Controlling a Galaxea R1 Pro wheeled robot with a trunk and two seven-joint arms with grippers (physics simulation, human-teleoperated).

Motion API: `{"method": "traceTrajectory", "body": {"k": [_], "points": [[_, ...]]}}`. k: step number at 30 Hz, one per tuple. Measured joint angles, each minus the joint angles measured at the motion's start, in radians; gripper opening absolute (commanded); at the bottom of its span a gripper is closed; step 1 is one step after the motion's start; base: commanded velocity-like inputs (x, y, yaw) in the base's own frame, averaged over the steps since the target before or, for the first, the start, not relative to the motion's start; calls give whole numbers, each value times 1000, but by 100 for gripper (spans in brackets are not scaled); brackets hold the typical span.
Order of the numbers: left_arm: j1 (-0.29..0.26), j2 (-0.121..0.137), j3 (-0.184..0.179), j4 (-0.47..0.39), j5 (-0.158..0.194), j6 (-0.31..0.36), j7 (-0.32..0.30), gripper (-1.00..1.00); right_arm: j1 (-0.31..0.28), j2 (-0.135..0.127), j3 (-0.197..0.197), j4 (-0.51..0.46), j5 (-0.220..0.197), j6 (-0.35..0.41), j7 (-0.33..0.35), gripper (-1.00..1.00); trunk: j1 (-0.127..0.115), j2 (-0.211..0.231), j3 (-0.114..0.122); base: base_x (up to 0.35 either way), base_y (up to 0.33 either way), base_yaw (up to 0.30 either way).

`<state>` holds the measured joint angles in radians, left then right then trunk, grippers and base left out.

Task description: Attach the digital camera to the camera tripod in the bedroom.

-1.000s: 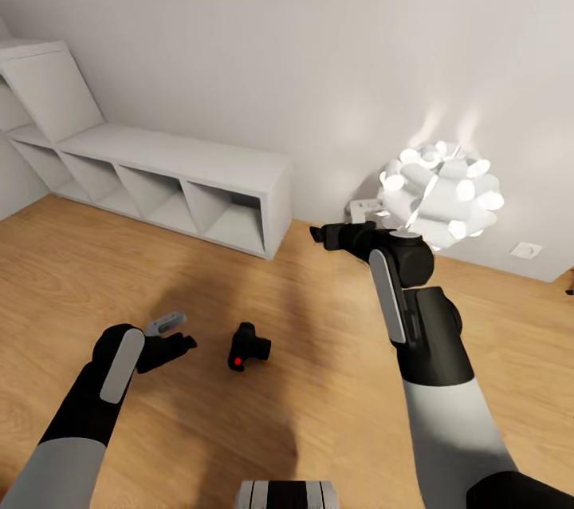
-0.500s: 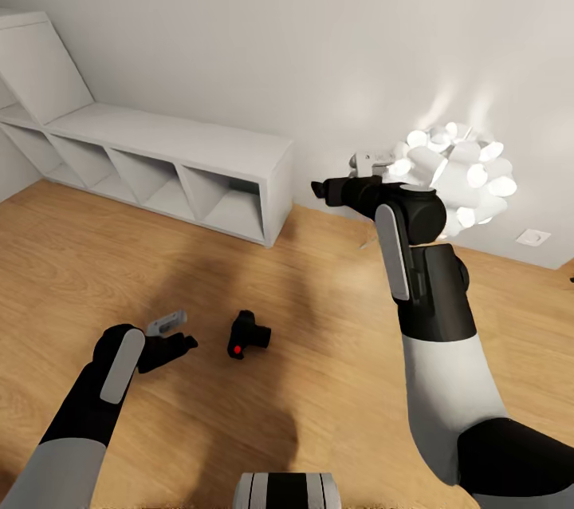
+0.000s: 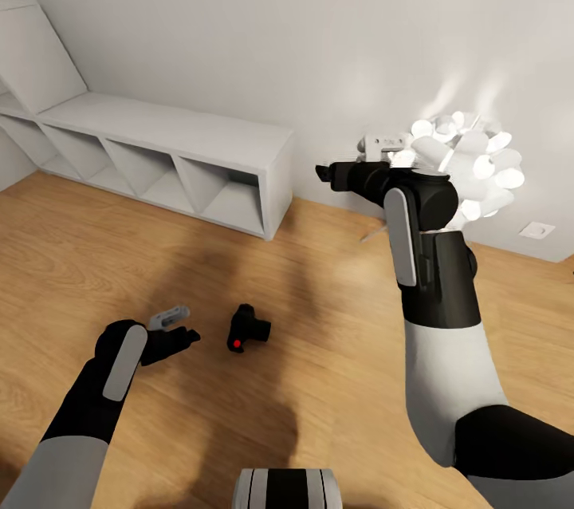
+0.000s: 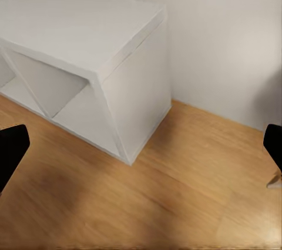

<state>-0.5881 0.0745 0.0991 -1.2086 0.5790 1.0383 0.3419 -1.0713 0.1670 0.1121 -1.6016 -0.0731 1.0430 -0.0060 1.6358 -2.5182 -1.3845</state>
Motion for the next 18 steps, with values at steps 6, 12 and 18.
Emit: {"method": "traceTrajectory", "body": {"k": [6,12,18], "points": [[0,0,0,0,-33,0,-34,100,34,0,0,0,0,0,0,100,0,0,0,0,0,0],[0,0,0,0,-67,0,-67,100,41,0,0,0,0,0,0,100,0,0,0,0,0,0],[0,0,0,0,-100,0,-101,100,41,0,0,0,0,0,0,100,0,0,0,0,0,0]]}}
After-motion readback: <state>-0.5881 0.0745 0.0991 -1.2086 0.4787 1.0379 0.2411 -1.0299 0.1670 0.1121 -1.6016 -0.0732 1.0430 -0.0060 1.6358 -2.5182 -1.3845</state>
